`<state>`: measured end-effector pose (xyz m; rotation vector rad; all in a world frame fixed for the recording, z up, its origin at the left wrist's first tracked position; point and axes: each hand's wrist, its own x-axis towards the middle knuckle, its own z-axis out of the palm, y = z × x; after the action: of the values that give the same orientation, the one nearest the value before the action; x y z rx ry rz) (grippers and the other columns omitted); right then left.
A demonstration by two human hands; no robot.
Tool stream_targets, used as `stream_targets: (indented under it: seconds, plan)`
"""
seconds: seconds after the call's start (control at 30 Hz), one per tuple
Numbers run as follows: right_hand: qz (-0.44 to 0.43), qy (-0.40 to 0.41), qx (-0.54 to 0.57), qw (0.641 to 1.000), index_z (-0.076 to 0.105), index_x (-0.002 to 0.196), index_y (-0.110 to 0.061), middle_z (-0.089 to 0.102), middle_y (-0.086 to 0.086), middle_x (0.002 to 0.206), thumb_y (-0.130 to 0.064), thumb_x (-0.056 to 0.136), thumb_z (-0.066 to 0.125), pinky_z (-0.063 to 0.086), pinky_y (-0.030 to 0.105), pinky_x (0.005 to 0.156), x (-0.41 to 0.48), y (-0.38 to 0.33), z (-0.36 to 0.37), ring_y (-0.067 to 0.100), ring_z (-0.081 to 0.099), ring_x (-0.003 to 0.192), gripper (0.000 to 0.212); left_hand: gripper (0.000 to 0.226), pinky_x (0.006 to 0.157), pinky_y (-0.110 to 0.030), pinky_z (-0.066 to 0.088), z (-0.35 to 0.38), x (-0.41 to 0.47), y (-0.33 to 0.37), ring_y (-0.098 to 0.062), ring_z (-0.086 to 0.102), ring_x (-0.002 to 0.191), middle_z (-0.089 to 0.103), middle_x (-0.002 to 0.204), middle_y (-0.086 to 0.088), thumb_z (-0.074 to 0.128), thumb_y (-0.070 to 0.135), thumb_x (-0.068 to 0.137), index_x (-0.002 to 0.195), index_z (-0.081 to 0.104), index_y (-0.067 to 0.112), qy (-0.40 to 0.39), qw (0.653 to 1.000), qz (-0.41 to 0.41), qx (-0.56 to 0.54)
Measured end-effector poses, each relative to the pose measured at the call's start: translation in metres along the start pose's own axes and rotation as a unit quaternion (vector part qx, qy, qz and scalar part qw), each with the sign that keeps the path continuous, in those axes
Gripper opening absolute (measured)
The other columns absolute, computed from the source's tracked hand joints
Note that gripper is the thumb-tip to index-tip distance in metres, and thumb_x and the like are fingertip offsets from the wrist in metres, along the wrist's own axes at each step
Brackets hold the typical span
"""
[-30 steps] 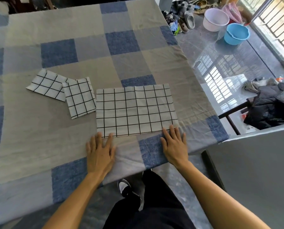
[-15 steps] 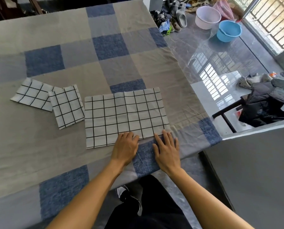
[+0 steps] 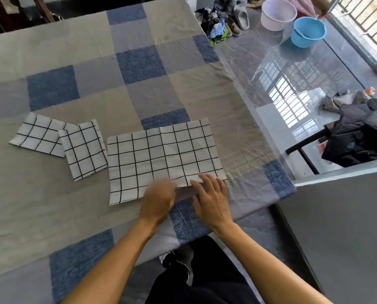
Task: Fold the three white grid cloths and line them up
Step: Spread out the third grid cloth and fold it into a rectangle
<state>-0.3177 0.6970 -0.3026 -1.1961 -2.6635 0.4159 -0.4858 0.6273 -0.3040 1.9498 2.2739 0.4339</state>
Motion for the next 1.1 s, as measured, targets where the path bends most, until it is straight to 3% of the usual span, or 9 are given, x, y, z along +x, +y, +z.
stream_targets:
  seconds: [0.1,0.2,0.4,0.57,0.67,0.77,0.83,0.97,1.1]
  plan:
    - [-0.015,-0.01,0.006,1.0,0.056,0.12,-0.02,0.059,0.004,0.113,-0.023,0.077,0.063,0.034,0.044,0.1,0.018,-0.019,-0.005,0.025,0.052,0.107,0.044,0.013,0.046,-0.035,0.051,-0.006,-0.001,0.001,-0.024,0.059,0.064,0.061,0.082,-0.008,0.051,0.015,0.088,0.092,0.062,0.008,0.03,0.999,0.01,-0.016]
    - [-0.006,-0.018,0.003,1.0,0.064,0.11,-0.02,0.066,0.003,0.099,-0.022,0.076,0.068,0.045,0.04,0.084,0.036,-0.035,-0.011,0.025,0.06,0.091,0.035,0.014,0.038,-0.029,0.047,-0.013,-0.004,-0.001,-0.019,0.056,0.054,0.059,0.081,-0.006,0.052,0.02,0.092,0.093,0.06,0.008,0.058,0.998,0.029,-0.016]
    - [0.013,-0.007,0.025,1.0,0.071,0.089,-0.018,0.067,0.003,0.082,-0.015,0.068,0.081,0.051,0.034,0.059,0.049,-0.05,-0.028,0.024,0.065,0.069,0.024,0.016,0.032,-0.029,0.043,-0.028,-0.006,0.006,-0.018,0.052,0.046,0.059,0.079,-0.003,0.046,0.027,0.095,0.101,0.051,0.014,0.087,0.995,-0.001,-0.043]
    - [-0.022,0.061,0.031,0.997,0.07,0.089,-0.019,0.067,0.0,0.082,-0.019,0.08,0.068,0.049,0.031,0.057,0.047,-0.051,-0.042,0.02,0.063,0.069,0.009,0.029,0.033,-0.024,0.041,-0.049,0.002,0.013,-0.014,0.05,0.042,0.061,0.074,-0.003,0.038,0.03,0.096,0.094,0.059,0.011,0.105,0.992,-0.03,-0.056]
    - [-0.034,0.094,0.027,0.995,0.068,0.09,-0.02,0.066,-0.002,0.081,-0.027,0.087,0.054,0.05,0.031,0.053,0.045,-0.052,-0.053,0.018,0.062,0.067,0.017,0.026,0.035,-0.023,0.038,-0.063,0.009,0.01,-0.015,0.051,0.045,0.059,0.072,-0.002,0.04,0.028,0.096,0.09,0.059,0.011,0.109,0.993,-0.018,-0.036]
    - [-0.052,0.131,0.013,0.99,0.068,0.092,-0.019,0.066,-0.002,0.081,-0.021,0.086,0.063,0.049,0.031,0.05,0.046,-0.053,-0.066,0.018,0.062,0.067,0.008,0.009,0.037,-0.023,0.038,-0.074,0.013,0.007,-0.017,0.054,0.046,0.06,0.069,-0.002,0.059,0.021,0.091,0.09,0.059,0.012,0.114,0.993,0.002,-0.028]
    - [-0.063,0.147,0.008,0.987,0.068,0.093,-0.018,0.067,-0.002,0.082,-0.018,0.084,0.069,0.05,0.033,0.051,0.047,-0.056,-0.074,0.018,0.062,0.068,0.009,0.01,0.037,-0.021,0.038,-0.079,0.014,0.007,-0.016,0.053,0.043,0.06,0.066,-0.002,0.067,0.018,0.086,0.089,0.06,0.011,0.126,0.991,0.007,-0.034]
    - [-0.073,0.153,-0.002,0.985,0.069,0.093,-0.019,0.068,-0.002,0.084,-0.02,0.083,0.072,0.054,0.032,0.058,0.045,-0.064,-0.084,0.016,0.063,0.071,0.011,0.015,0.034,-0.019,0.038,-0.09,0.017,0.006,-0.012,0.045,0.038,0.056,0.063,-0.003,0.053,0.021,0.093,0.085,0.058,0.009,0.186,0.982,0.014,-0.038]
    - [-0.025,0.111,0.007,0.993,0.065,0.108,-0.024,0.069,-0.003,0.097,-0.029,0.085,0.068,0.056,0.032,0.069,0.047,-0.078,-0.092,0.016,0.065,0.082,0.024,0.013,0.034,-0.016,0.032,-0.1,0.02,0.011,-0.011,0.041,0.036,0.055,0.061,-0.002,0.062,0.02,0.089,0.085,0.057,0.008,0.212,0.976,0.008,-0.048]
